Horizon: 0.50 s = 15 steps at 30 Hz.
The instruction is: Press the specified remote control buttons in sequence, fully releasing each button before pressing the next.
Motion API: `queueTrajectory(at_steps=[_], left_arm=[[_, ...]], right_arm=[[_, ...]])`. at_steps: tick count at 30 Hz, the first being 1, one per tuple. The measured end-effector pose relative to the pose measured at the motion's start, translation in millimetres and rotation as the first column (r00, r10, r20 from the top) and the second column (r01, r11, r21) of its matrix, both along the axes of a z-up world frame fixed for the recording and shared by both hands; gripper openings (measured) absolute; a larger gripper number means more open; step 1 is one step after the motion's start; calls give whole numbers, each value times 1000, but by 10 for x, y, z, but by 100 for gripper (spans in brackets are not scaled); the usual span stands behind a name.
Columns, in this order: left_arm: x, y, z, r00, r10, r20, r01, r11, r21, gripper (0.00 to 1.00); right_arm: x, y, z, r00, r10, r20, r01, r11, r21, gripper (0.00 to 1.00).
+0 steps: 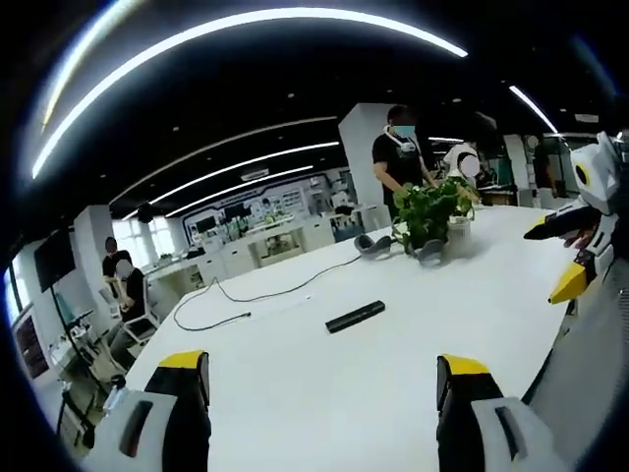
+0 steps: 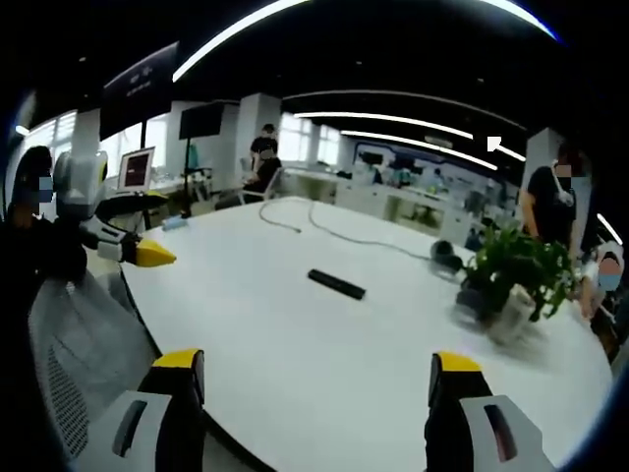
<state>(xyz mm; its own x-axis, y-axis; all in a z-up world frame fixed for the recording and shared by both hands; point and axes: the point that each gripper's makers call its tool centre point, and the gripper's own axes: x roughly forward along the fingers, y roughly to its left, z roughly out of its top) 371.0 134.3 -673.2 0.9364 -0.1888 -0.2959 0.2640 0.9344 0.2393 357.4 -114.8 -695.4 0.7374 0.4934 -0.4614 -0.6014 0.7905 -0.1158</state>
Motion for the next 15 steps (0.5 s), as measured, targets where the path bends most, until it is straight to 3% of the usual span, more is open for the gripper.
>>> queueTrajectory(at_steps=[2, 5, 9, 15], left_arm=[[0, -5, -11, 1000, -3, -8, 3, 1000, -5, 100], [4, -29, 35, 999, -20, 28, 20, 1000, 6, 100], [0, -26, -14, 1000, -19, 3, 19, 1000, 13, 100], [6, -13, 6, 1000, -17, 15, 16, 1000, 19, 100]], right_arm=[[7, -13, 9, 1000, -9, 2, 9, 1000, 6, 94], [15, -29, 21, 1000, -20, 3, 20, 1000, 15, 93], [13, -27, 23, 1000, -21, 4, 21, 1000, 16, 92], [14, -38, 10, 1000, -25, -1, 26, 1000, 10, 92]])
